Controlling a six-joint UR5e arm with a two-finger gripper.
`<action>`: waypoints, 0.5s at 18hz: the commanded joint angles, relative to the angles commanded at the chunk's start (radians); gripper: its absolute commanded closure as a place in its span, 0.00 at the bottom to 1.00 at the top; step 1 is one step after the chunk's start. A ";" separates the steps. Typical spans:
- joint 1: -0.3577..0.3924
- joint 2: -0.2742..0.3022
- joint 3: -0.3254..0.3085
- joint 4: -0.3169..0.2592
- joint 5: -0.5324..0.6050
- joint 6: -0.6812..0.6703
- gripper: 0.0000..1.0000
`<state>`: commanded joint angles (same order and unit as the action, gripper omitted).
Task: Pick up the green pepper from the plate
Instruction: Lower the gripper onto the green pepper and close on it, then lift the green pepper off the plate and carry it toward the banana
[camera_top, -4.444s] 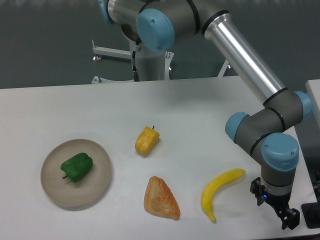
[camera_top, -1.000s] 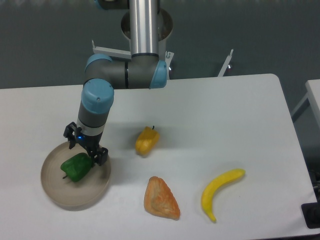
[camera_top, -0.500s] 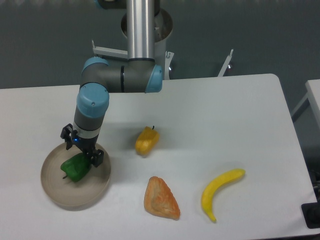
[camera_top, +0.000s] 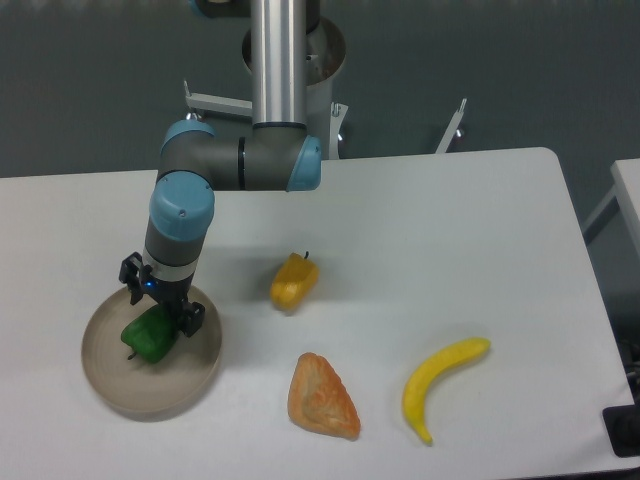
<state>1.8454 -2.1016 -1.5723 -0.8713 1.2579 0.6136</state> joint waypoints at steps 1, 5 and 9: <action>0.000 0.000 0.003 0.000 0.000 0.000 0.60; 0.002 0.002 0.006 0.000 -0.002 0.009 0.67; 0.005 0.005 0.018 -0.002 0.000 0.011 0.69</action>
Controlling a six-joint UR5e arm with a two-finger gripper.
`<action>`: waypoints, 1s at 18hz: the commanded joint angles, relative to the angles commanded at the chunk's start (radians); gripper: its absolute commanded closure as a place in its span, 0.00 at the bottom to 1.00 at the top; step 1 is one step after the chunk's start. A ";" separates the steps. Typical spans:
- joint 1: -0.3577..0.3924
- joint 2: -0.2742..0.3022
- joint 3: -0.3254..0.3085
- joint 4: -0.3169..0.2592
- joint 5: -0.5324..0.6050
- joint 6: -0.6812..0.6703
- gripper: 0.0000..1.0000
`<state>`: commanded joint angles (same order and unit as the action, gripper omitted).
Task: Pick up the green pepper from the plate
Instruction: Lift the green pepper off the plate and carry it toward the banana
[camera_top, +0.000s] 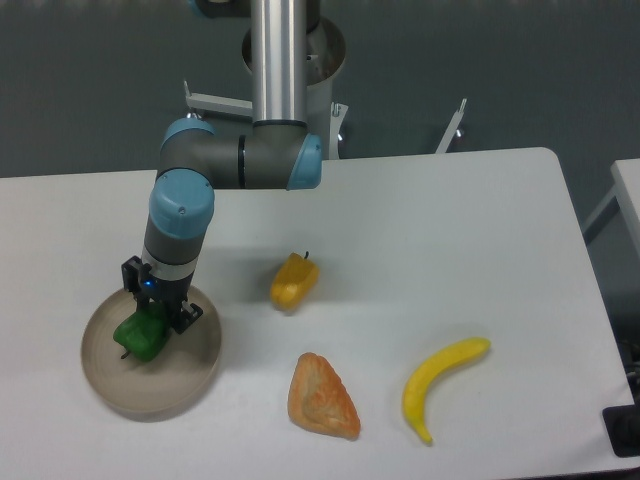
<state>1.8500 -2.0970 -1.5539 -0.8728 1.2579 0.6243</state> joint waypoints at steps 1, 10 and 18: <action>0.003 0.003 0.000 0.000 0.000 0.002 0.69; 0.145 0.021 0.112 -0.015 0.005 0.081 0.70; 0.356 0.034 0.164 -0.080 0.052 0.365 0.70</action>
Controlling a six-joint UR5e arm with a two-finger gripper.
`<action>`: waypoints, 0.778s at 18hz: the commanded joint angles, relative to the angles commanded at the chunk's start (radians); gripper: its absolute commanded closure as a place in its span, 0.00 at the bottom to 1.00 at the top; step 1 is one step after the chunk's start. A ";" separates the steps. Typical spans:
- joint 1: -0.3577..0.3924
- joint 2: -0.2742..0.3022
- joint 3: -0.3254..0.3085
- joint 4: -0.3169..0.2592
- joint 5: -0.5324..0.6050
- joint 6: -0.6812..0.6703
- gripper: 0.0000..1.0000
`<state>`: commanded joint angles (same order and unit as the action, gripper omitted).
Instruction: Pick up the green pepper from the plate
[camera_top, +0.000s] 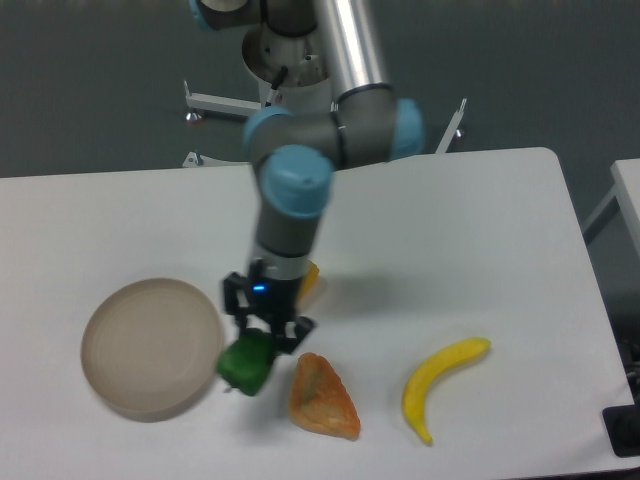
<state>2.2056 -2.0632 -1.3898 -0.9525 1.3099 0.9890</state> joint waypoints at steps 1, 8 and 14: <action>0.017 0.000 0.005 -0.006 0.012 0.034 0.70; 0.098 -0.020 0.057 -0.066 0.134 0.230 0.70; 0.118 -0.028 0.069 -0.066 0.141 0.252 0.70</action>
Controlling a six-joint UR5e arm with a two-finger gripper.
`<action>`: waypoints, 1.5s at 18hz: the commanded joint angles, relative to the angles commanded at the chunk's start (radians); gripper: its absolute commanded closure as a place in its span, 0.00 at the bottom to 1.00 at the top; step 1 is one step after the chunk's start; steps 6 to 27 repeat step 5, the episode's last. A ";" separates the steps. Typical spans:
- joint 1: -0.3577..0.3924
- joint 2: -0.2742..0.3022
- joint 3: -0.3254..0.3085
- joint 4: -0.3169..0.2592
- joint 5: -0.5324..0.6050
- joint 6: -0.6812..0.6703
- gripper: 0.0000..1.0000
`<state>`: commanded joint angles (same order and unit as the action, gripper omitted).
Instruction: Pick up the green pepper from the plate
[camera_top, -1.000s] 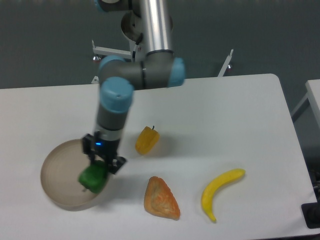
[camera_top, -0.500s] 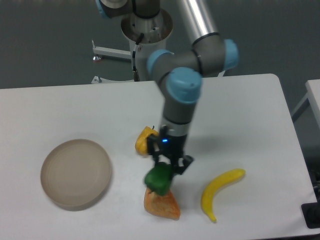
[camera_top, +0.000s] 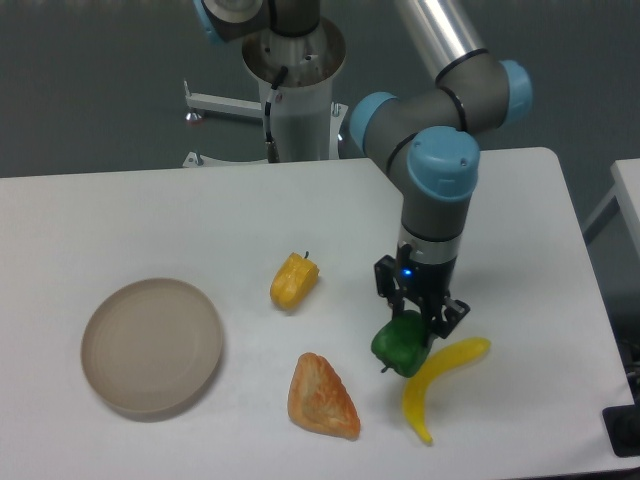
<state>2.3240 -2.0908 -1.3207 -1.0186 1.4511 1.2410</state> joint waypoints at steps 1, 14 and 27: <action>0.000 0.000 0.000 0.000 0.000 0.000 0.70; -0.002 0.003 0.000 0.000 0.000 0.000 0.70; -0.002 0.003 0.000 0.000 0.000 0.000 0.70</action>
